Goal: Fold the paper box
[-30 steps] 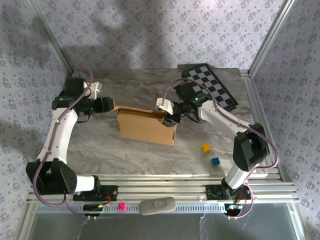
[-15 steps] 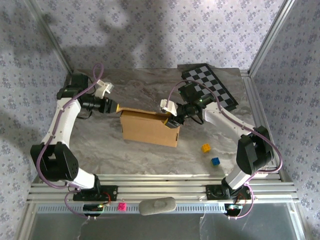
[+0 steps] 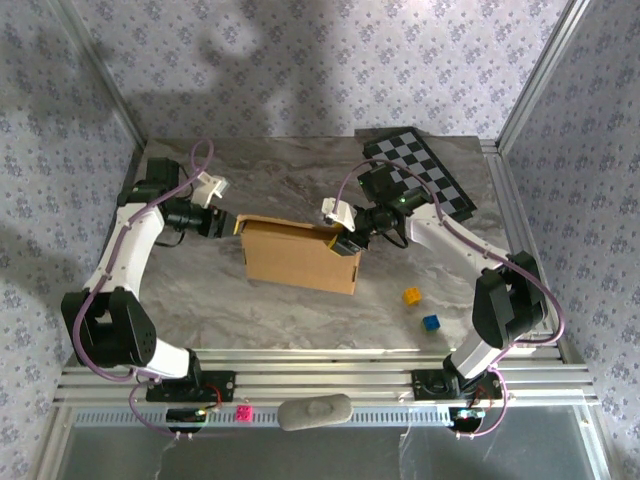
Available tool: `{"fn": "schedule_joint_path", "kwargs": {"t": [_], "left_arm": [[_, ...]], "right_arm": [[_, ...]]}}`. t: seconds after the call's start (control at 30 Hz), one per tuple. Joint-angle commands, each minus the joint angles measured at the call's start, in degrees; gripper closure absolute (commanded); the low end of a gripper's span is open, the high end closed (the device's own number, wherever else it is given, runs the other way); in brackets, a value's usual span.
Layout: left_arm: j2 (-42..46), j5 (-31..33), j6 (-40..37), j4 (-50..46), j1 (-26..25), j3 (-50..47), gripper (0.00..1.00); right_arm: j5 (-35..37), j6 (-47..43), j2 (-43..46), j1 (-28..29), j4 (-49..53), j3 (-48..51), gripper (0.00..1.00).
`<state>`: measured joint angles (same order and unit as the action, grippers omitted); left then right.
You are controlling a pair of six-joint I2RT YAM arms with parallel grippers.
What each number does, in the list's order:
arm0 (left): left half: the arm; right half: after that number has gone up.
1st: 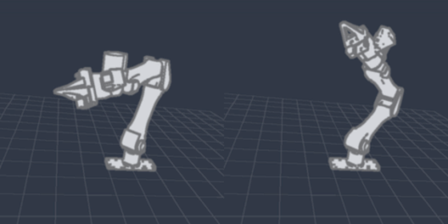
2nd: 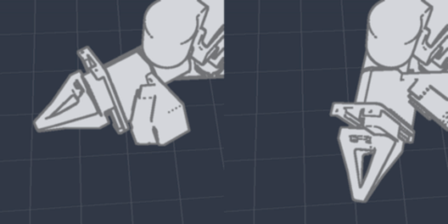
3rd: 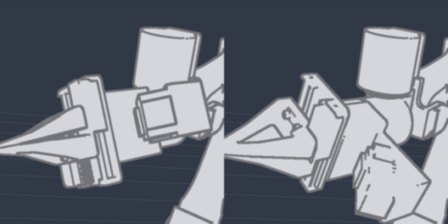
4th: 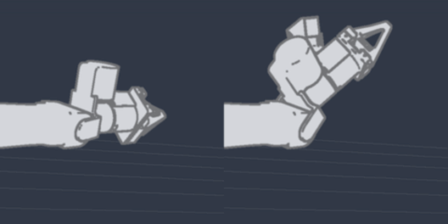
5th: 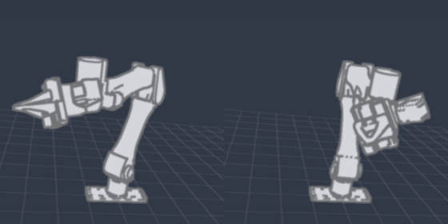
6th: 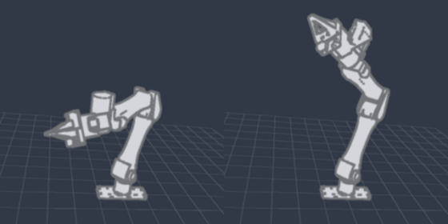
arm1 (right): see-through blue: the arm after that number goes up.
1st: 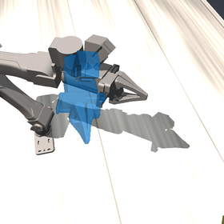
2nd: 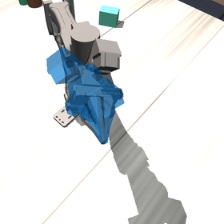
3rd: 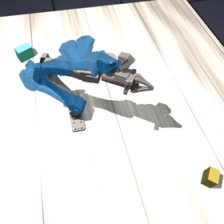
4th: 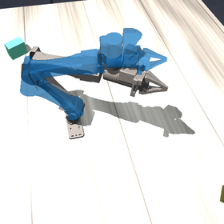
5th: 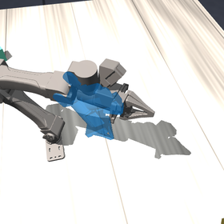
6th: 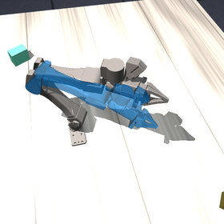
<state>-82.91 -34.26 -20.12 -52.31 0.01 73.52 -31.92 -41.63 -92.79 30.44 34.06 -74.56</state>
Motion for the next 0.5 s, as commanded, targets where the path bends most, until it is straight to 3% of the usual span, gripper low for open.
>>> {"fn": "schedule_joint_path", "kwargs": {"t": [0.0, 0.27, 0.47], "left_arm": [[0.7, 2.8, -0.8, 1.5, 0.0, 0.8, 0.53], [-1.4, 1.8, -1.1, 3.3, -2.8, 1.6, 0.50], [-2.4, 1.9, -0.3, 4.3, -4.1, 1.5, 0.55]], "right_arm": [[-0.7, -0.3, -1.3, -0.3, 2.8, -0.2, 0.60], [-0.7, -0.1, -1.5, -0.2, 3.1, -0.6, 0.60], [-0.7, -0.1, -2.0, -0.1, 3.6, -1.1, 0.60]]}}
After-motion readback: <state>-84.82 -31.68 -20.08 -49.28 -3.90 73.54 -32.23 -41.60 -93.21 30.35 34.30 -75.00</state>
